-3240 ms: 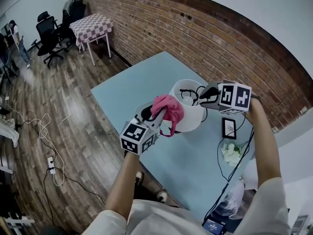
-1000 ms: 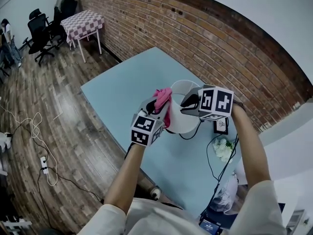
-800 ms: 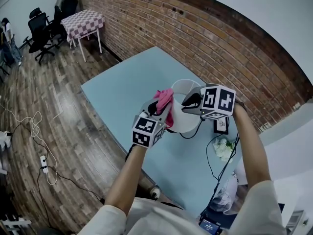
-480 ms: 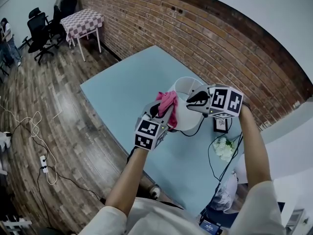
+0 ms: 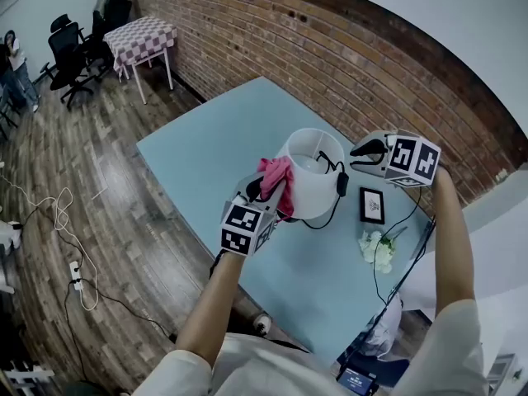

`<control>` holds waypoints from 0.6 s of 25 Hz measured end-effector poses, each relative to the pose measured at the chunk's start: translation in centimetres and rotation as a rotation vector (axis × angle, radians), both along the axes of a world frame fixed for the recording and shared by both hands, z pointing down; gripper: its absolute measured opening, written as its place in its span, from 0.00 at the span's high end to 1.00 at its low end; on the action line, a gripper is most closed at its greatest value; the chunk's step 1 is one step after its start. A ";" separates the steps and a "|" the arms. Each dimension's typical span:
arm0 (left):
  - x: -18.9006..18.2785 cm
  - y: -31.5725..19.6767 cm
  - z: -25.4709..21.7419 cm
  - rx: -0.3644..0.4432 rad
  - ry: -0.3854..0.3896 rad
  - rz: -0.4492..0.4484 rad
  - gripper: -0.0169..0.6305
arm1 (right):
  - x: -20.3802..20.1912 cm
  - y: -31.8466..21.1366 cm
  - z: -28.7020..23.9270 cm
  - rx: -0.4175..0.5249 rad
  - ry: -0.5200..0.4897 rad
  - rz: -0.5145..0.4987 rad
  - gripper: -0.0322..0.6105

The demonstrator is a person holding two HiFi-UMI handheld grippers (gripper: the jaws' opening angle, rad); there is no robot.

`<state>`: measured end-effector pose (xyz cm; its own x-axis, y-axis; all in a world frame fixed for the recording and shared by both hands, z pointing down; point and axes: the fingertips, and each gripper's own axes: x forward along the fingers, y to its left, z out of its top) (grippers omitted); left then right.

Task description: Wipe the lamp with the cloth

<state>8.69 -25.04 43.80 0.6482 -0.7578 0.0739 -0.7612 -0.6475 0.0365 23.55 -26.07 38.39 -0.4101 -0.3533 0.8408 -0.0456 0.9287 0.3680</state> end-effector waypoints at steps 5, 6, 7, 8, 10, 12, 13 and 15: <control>0.5 0.3 -0.4 -0.010 0.006 -0.024 0.81 | 0.4 -1.3 2.1 0.062 0.096 -0.040 0.79; 0.9 0.5 -0.5 -0.007 0.004 -0.021 0.81 | 0.2 -1.4 2.5 0.062 0.089 -0.043 0.79; 1.2 0.6 -0.6 -0.004 0.000 -0.016 0.81 | 0.1 -1.5 2.7 0.063 0.077 -0.043 0.79; 1.4 0.8 -0.7 0.000 -0.005 -0.012 0.81 | 0.0 -1.6 2.8 0.065 0.065 -0.043 0.79; 1.6 1.0 -0.9 0.007 -0.013 -0.007 0.81 | 0.1 -1.7 2.8 0.066 0.058 -0.043 0.79; 1.8 1.3 -1.2 0.010 -0.014 -0.002 0.81 | 0.0 -1.5 2.7 0.066 0.064 -0.044 0.79; 2.0 1.5 -1.2 0.010 -0.016 0.002 0.81 | -0.1 -1.5 2.7 0.069 0.068 -0.043 0.79; 2.5 1.9 -1.4 0.012 -0.030 0.012 0.81 | 0.0 -1.6 2.8 0.078 0.072 -0.036 0.79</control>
<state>11.23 -23.17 42.39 0.6549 -0.7510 0.0843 -0.7540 -0.6569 0.0053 23.60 -27.67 41.15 -0.3633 -0.4050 0.8390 0.0167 0.8976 0.4406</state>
